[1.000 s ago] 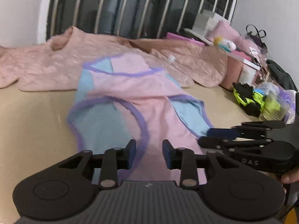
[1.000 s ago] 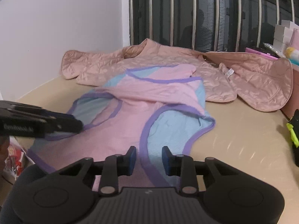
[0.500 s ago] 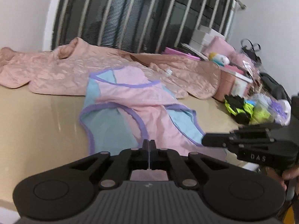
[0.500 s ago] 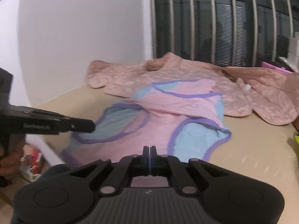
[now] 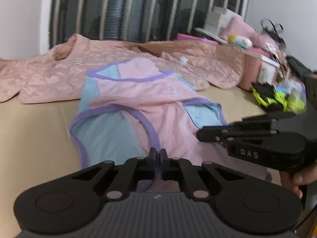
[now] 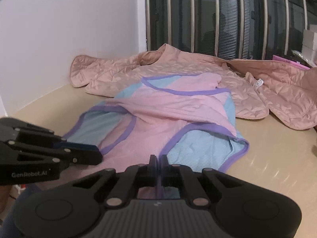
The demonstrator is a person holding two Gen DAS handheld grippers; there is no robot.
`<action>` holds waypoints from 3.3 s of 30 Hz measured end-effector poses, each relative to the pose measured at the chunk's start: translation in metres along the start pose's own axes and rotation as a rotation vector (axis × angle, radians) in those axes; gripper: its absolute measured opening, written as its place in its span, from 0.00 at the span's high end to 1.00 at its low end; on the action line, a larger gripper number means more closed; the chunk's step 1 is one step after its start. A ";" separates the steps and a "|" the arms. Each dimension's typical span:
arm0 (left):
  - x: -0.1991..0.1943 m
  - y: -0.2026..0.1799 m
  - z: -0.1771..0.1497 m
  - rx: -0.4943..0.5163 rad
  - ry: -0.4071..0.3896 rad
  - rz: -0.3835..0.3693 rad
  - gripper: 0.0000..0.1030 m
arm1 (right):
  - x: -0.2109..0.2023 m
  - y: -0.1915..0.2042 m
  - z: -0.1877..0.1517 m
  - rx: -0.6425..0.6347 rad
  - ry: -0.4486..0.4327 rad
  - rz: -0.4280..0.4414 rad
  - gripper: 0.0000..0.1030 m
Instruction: Fold clothes
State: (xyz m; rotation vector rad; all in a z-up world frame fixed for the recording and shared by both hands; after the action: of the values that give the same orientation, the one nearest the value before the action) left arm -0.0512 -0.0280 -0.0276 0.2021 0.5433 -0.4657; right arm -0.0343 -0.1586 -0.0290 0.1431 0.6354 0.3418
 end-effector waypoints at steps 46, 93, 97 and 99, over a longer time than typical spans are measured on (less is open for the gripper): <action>-0.050 0.030 -0.015 0.027 0.008 0.110 0.71 | -0.024 0.008 -0.008 -0.008 -0.020 -0.042 0.86; 0.200 0.196 0.126 -0.204 0.176 0.106 0.35 | 0.162 -0.136 0.192 0.174 0.128 -0.133 0.61; 0.203 0.194 0.110 -0.225 0.187 0.089 0.99 | 0.185 -0.133 0.179 0.127 0.174 -0.167 0.83; 0.192 0.198 0.102 -0.221 0.154 0.128 0.99 | 0.186 -0.129 0.174 0.113 0.160 -0.172 0.96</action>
State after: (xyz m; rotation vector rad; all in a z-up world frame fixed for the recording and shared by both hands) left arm 0.2343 0.0430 -0.0328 0.0604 0.7233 -0.2639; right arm 0.2447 -0.2177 -0.0243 0.1689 0.8205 0.1524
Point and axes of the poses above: each gripper's, at about its wrist camera, not at the fingertips, and x roughly the way its jaws point, y to its left, z to its top, the point moved 7 cm from there along x, roughly the way its jaws point, and after that the axes turned 14 degrees about x, right-handed, at the moved point
